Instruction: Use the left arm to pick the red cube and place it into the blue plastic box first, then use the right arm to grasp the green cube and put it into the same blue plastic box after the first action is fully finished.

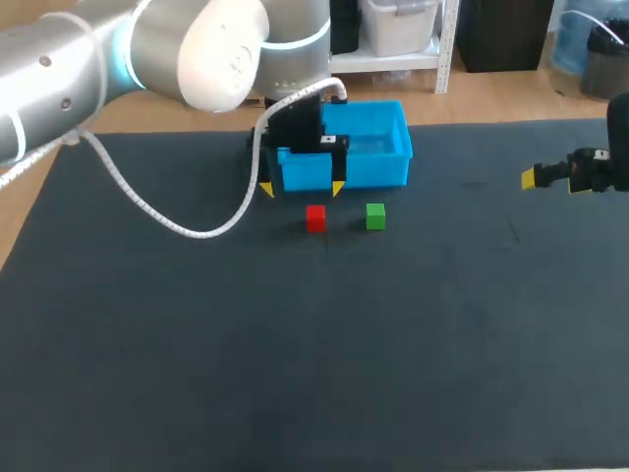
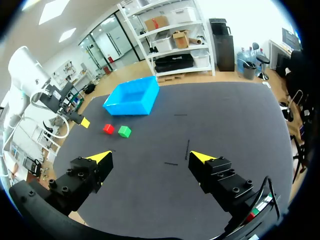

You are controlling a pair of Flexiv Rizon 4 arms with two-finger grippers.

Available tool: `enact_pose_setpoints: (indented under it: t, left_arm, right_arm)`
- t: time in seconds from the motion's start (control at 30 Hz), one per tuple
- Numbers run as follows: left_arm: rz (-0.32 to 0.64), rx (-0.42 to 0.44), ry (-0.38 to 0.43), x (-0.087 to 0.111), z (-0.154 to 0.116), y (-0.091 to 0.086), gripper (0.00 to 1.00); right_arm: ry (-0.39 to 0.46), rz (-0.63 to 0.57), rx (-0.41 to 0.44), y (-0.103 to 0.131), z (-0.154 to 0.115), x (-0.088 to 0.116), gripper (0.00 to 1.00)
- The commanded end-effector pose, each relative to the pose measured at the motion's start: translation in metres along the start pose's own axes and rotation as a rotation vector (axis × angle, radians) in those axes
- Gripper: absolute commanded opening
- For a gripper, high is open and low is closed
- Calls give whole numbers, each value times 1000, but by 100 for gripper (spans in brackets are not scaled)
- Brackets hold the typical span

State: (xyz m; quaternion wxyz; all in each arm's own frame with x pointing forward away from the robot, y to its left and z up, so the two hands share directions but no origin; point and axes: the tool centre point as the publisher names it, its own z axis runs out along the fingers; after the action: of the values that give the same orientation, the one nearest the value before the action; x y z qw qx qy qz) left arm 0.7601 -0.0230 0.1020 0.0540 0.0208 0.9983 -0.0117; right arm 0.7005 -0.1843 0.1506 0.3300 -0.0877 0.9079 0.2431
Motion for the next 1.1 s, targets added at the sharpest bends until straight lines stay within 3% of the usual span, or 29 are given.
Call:
enact_pose_setpoints:
  t: [0.03,0.7,1.1]
  left_arm:
    - [2,7,26,-8,4,-2,100]
    - [-15,11,6,-16,37,-17,100]
    - [-38,-1,-1,-35,53,-18,100]
  right_arm:
    - [0,-1,-2,-1,0,0,100]
    - [0,-1,-2,-1,0,0,100]
    - [0,-1,-2,-1,0,0,100]
